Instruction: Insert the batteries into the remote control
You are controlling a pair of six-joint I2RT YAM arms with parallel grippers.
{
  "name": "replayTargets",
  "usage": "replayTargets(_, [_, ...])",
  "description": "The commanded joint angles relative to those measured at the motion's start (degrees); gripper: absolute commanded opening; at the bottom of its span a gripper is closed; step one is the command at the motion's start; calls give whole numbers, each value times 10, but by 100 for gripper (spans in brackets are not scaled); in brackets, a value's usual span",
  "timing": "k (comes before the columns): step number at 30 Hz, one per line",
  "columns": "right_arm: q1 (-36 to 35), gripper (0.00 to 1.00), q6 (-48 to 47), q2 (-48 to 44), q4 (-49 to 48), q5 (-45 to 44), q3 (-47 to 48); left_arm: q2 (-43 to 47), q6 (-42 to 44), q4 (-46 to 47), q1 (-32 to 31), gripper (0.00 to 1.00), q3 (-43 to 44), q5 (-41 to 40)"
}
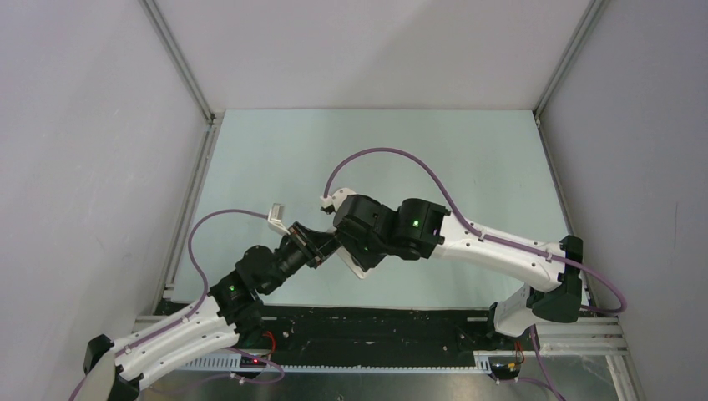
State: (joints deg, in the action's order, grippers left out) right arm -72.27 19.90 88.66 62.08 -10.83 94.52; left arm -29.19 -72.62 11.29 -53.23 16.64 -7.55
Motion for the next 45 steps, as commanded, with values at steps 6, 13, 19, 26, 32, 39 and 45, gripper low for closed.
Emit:
replayTargets(6, [7, 36, 0, -9, -41, -7, 8, 8, -12, 28, -2, 0, 1, 8])
replayTargets(13, [5, 42, -3, -14, -47, -8, 0, 6, -14, 28, -2, 0, 2, 8])
replayTargets(19, [1, 47, -7, -18, -47, -24, -2, 6, -16, 28, -2, 0, 1, 7])
replayTargets(26, [-4, 62, -7, -49, -85, -33, -19, 9, -17, 28, -2, 0, -2, 6])
replayTargets(32, [-8, 79, 59, -130, -164, -90, -88, 11, -18, 28, -2, 0, -2, 2])
replayTargets(39, [1, 86, 250, -328, -355, -153, -327, 9, -26, 32, -2, 0, 8, 9])
replayTargets(45, [-25, 88, 350, -413, -510, -179, -472, 14, -36, 39, -2, 0, 18, 13])
